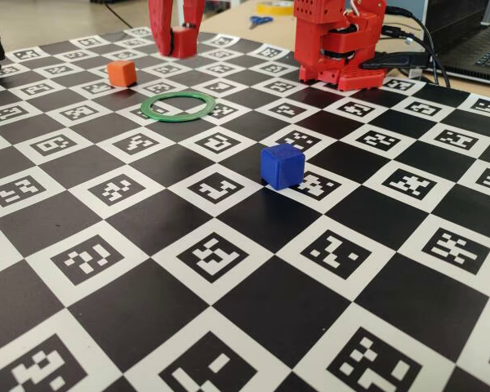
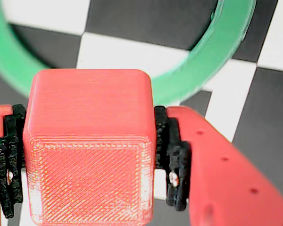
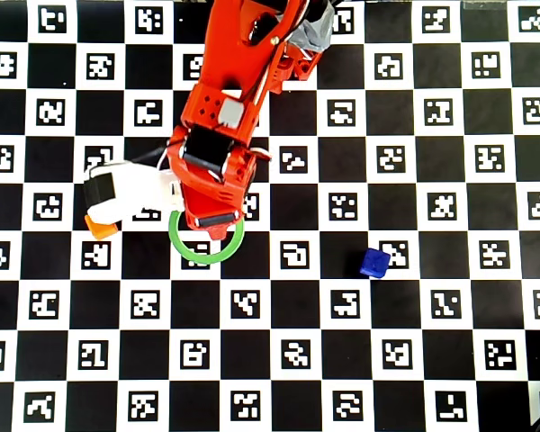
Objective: Grab the red cube then put it in the green circle then put the blue cube on top and finally the orange cube on top
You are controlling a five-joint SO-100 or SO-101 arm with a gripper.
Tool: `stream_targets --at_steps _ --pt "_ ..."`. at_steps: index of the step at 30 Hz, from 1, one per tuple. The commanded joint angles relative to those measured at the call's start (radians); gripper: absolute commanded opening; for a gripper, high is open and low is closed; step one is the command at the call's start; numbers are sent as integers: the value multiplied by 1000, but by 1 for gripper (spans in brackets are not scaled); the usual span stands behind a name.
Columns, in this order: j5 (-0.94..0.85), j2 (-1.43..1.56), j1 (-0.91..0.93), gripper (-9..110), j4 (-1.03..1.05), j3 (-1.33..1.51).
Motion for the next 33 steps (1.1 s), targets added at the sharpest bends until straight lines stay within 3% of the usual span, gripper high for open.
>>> stream_targets --at_steps 1,12,33 --pt "8 8 18 10 -91 26" --pt "48 -14 35 10 -242 144" --pt "80 -37 43 10 -337 213"
